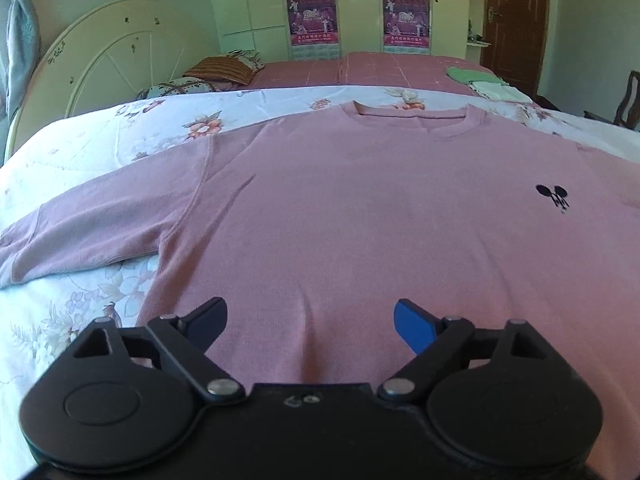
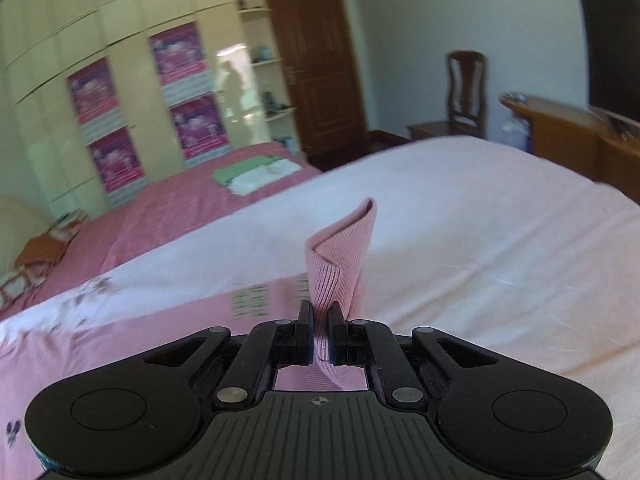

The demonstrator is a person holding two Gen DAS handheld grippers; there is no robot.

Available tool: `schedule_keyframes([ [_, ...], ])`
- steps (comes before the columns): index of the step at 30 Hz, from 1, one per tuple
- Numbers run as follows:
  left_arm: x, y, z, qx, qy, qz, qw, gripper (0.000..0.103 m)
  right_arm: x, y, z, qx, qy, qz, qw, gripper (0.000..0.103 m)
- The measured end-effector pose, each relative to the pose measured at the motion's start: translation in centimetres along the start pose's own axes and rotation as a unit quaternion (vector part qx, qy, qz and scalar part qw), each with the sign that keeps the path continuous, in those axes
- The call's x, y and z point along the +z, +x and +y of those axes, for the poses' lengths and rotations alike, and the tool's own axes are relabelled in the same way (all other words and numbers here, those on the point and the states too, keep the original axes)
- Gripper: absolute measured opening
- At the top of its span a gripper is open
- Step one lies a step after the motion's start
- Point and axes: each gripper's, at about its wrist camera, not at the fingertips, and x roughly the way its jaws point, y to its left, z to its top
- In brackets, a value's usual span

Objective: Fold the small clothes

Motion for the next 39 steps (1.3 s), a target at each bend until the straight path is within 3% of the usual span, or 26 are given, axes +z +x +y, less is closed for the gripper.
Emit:
schedule_keyframes([
  [2,0.1,0.5,1.7,-0.019,-0.028,0.002,0.9994,0.068,-1.0,-1.0,3.2,0.024,-0.014,-0.002,1.000,0.006],
  [5,0.3,1.3,4.2,-0.046,-0.050,0.006,0.9977,0.058,-2.5,-1.5,8.7,0.060,-0.035,0.003,0.998,0.006],
  [10,0.6,1.5,7.6,-0.048,-0.041,-0.010,0.9979,0.057,-5.4,-0.7,18.8,0.121,-0.067,0.028,0.990,0.005],
  [16,1.1,1.6,12.2,-0.063,-0.050,-0.013,0.9966,0.057,-10.1,0.7,29.6,0.165,-0.111,0.066,0.978,0.005],
  [24,2.4,2.4,14.4,-0.104,-0.060,-0.018,0.9926,0.059,-15.1,3.5,39.6,0.209,-0.157,0.117,0.958,0.006],
  [25,2.7,2.5,14.2,-0.114,-0.063,-0.017,0.9914,0.066,-15.8,3.8,40.3,0.205,-0.163,0.126,0.957,0.006],
  [27,3.4,2.9,13.5,-0.138,-0.064,-0.019,0.9882,0.075,-16.6,3.2,40.8,0.194,-0.177,0.108,0.959,0.019],
  [28,4.0,3.2,12.7,-0.156,-0.061,-0.021,0.9856,0.072,-16.5,2.7,40.6,0.197,-0.170,0.098,0.961,0.037],
  [29,4.6,3.5,11.8,-0.177,-0.058,-0.022,0.9823,0.068,-16.4,1.5,39.7,0.199,-0.154,0.083,0.964,0.046],
  [30,5.2,4.1,10.6,-0.208,-0.055,-0.022,0.9764,0.063,-16.3,0.5,38.7,0.196,-0.144,0.073,0.967,0.046],
  [31,5.8,4.7,9.3,-0.235,-0.053,-0.019,0.9703,0.052,-16.2,-0.6,37.7,0.188,-0.133,0.067,0.971,0.046],
  [32,6.4,5.6,7.7,-0.260,-0.051,-0.012,0.9640,0.050,-16.0,-1.3,36.5,0.181,-0.118,0.064,0.974,0.046],
  [35,7.8,8.4,2.6,-0.316,-0.043,0.009,0.9478,0.050,-15.2,-2.3,32.5,0.148,-0.072,0.060,0.985,0.046],
  [39,9.0,12.4,-2.5,-0.345,-0.055,0.056,0.9351,0.050,-13.5,-3.2,26.7,0.109,0.001,0.060,0.992,0.046],
])
